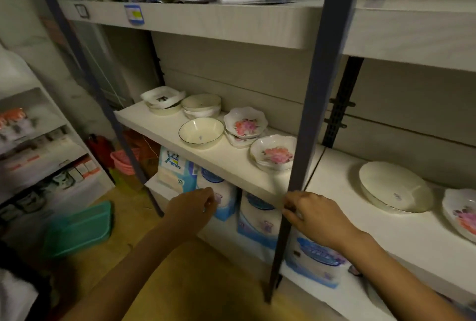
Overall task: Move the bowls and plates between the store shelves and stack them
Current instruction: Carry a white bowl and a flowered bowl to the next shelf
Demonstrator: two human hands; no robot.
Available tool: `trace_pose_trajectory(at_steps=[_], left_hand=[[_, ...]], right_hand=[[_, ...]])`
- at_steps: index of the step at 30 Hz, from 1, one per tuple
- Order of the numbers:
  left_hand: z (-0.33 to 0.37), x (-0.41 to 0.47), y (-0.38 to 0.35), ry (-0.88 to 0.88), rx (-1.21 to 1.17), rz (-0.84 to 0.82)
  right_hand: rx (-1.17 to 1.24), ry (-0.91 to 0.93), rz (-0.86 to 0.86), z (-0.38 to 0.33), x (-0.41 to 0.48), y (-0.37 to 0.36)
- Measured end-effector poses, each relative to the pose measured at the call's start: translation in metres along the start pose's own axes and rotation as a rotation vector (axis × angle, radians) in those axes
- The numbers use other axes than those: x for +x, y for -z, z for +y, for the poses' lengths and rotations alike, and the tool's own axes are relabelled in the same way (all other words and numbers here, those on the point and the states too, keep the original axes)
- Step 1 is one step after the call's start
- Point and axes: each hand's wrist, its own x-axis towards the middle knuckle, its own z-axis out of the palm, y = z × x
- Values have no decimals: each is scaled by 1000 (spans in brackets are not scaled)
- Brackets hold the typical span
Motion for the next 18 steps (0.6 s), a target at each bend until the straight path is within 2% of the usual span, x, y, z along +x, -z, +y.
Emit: trace_pose_trajectory(at_steps=[9,18], left_hand=[[-83,18,32,-99,-35,-37],[-146,73,42,-135,-55,6]], right_hand=[[24,-203,37,-74,47,-7],[-12,-273,53,-95,110,-9]])
